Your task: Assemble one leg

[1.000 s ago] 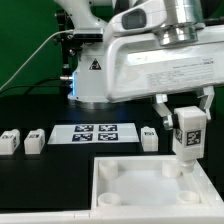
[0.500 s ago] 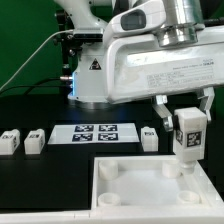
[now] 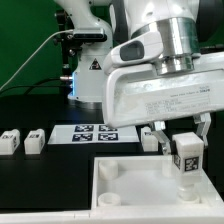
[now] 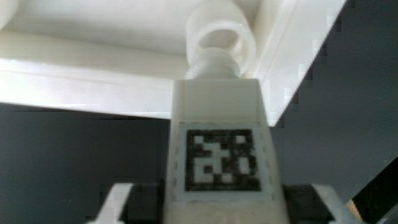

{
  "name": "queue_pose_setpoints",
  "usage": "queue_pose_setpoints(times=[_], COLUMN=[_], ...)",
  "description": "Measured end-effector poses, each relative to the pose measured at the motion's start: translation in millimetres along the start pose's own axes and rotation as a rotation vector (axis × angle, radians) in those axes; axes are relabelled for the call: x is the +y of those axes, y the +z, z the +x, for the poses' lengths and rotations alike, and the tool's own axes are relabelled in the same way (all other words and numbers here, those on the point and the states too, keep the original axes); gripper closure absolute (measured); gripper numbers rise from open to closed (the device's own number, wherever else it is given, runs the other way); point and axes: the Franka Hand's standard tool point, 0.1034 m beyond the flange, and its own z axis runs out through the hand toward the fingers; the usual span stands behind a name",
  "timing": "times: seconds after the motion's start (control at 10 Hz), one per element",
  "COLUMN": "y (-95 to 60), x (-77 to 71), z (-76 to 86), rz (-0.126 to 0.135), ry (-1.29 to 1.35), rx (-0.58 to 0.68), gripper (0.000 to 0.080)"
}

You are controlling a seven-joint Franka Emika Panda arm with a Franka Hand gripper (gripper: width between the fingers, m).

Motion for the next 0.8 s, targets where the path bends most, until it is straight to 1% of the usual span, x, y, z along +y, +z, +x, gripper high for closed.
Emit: queue_pose_setpoints(times=[0.3, 0.6, 0.8], y=[6.5, 12.6, 13.4], x=[-3.4, -3.7, -5.5], z=[-5.4, -10.2, -8.9], rz=[0.003, 0.004, 0.003], ry=[-0.003, -0.002, -0.003], rx=[-0.002, -0.004, 0.011], gripper=[0.0506, 0.0506, 0.0506])
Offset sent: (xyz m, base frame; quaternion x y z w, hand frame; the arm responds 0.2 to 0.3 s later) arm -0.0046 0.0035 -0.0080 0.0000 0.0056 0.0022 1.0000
